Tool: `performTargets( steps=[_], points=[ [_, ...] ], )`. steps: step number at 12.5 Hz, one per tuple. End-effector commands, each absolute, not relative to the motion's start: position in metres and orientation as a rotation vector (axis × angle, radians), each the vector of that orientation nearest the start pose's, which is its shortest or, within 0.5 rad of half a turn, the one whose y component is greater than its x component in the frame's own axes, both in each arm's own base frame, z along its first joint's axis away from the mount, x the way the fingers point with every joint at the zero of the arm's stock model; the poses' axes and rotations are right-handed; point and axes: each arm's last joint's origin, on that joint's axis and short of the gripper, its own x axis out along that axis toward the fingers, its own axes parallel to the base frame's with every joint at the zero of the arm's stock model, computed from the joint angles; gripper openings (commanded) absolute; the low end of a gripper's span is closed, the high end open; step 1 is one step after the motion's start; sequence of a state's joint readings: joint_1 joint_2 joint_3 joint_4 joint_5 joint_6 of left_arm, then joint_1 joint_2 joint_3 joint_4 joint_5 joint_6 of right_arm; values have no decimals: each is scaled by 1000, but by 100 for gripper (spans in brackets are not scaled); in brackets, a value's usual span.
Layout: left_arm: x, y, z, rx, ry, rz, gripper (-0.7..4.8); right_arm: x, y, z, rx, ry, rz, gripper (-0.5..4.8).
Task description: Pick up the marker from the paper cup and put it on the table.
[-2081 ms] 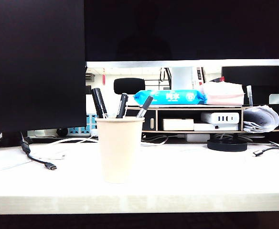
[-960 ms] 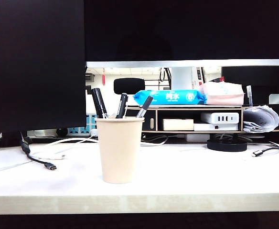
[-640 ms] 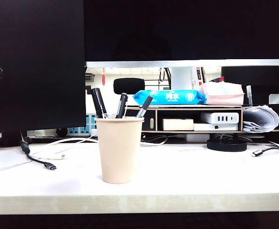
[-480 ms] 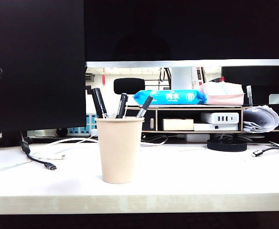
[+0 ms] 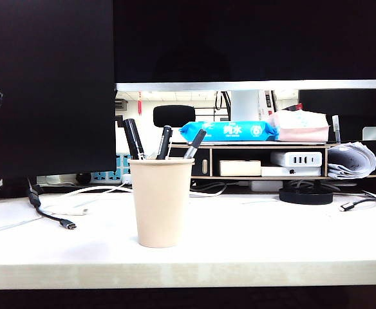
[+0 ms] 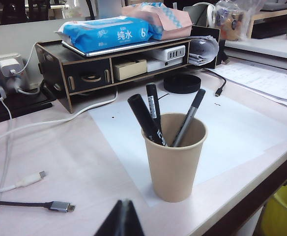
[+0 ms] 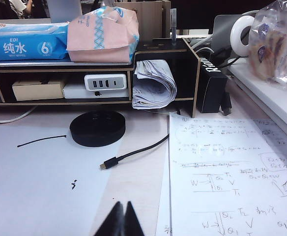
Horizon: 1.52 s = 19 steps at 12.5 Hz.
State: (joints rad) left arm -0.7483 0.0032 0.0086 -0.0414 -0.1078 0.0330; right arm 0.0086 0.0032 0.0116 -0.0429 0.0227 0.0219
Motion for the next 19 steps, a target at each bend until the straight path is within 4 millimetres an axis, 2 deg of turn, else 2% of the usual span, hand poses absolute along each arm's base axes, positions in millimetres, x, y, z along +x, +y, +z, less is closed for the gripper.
performTargets(
  steps=[1, 2, 9, 10, 11, 12, 14, 15, 17, 18, 19],
  points=[
    [73, -63, 154, 88, 102, -641, -4, 97, 0, 164, 34, 20, -10, 14],
    [72, -63, 150, 108, 145, -640, -4, 97, 0, 164, 34, 20, -10, 14],
    [73, -63, 150, 107, 145, -638, -4, 97, 2, 164, 35, 21, 61, 14],
    [72, -63, 150, 107, 144, -639, -4, 96, 9, 169, 188, -1, 296, 13],
    [72, -63, 150, 107, 144, -639, -4, 95, 11, 173, 216, -28, 386, 13],
    [72, -63, 150, 107, 145, -639, -4, 93, 14, 180, 296, -57, 504, 13],
    [72, -63, 150, 107, 144, -639, -4, 88, 17, 194, 441, -25, 622, 7],
    [72, -63, 150, 107, 145, -639, -4, 83, 21, 205, 450, -25, 709, -5],
    [72, -63, 150, 107, 144, -639, -4, 74, 27, 230, 493, -6, 776, -5],
    [72, -63, 150, 107, 144, -639, -4, 86, 36, 258, 465, 100, 832, -5],
    [72, -63, 150, 107, 144, -639, -4, 107, 47, 273, 399, 183, 853, -5]
  ],
)
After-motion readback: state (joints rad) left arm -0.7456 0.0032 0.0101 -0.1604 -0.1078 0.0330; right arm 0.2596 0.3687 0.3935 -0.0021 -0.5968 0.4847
